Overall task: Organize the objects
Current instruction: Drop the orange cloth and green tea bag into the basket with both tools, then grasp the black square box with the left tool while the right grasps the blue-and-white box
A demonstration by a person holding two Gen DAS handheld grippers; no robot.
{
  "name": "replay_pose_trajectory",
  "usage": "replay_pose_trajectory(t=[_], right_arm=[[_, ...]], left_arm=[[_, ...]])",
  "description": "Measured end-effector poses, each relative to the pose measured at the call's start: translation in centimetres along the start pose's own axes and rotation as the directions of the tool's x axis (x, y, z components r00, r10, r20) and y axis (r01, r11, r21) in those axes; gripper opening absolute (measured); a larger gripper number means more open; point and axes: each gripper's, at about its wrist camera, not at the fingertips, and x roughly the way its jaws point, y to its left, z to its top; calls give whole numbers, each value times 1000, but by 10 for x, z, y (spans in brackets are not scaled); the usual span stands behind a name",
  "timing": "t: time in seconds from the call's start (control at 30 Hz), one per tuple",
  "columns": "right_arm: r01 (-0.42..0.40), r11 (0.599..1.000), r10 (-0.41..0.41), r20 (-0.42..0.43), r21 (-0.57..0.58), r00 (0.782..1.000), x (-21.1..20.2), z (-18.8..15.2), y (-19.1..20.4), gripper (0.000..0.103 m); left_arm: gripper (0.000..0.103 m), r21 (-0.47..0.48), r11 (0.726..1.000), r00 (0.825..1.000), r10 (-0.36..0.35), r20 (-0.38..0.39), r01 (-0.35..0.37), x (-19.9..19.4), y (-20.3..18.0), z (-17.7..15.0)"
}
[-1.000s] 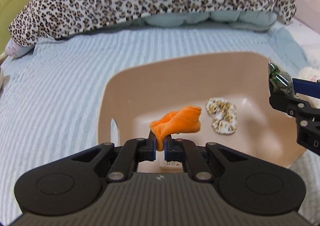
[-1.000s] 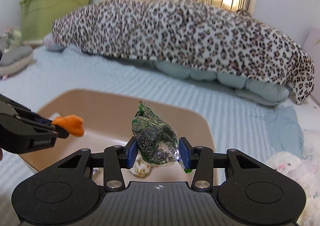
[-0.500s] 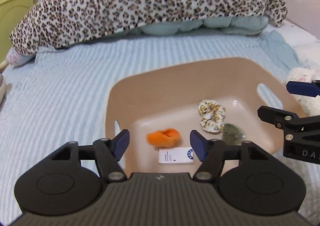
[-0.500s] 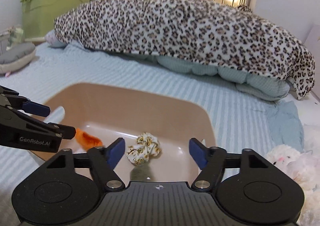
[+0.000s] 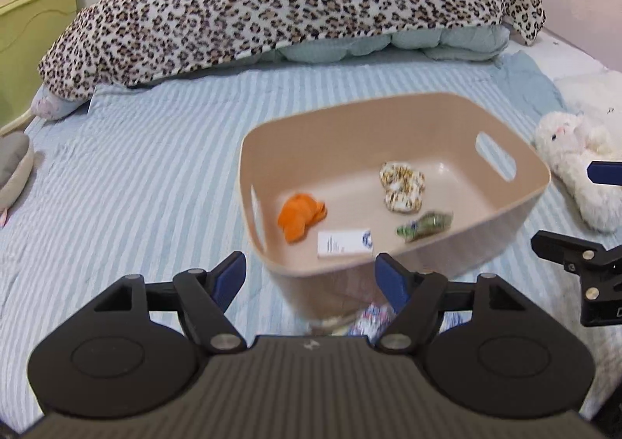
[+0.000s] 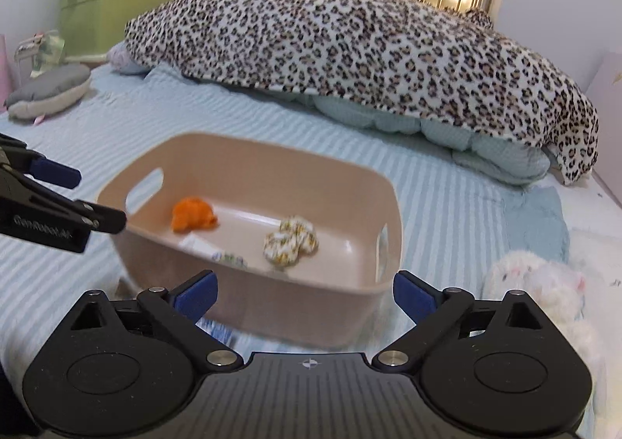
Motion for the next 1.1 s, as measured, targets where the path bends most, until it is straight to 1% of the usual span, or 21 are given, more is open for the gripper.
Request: replay_pose_trajectory(t=[0.17,0.27,0.43,0.63,0.8,0.97,1.1], right_arm=[[-12,1000,12,-56,-3,998,5,-21,8,99],[-18,1000,17,-86,-14,996,10,-33,14,99],[-25,999,22,-134,-24,991,20,-48,20,99],[-19,999,12,-176,-34,984,33,-64,26,99],[-11,999,1,-211,-50,978,43,-74,30,99],[-6,999,-3,-217,-44,976,48,-76,29,99],[-6,999,-2,-225,-34,974,55,-75,28,99]], left_arm=[[74,12,1000,999,1,-43,0,-1,1,-26],[74,10,1000,996,-16,-88,17,4,1,-42],[74,34,999,986,-15,-165,21,22,-2,-64],[74,43,997,970,-48,-238,60,44,-8,-84],[74,49,994,963,-83,-255,98,53,-12,-90],[74,-12,990,955,-138,-261,140,61,-8,-91],[74,-46,989,962,-149,-227,142,61,-7,-88]])
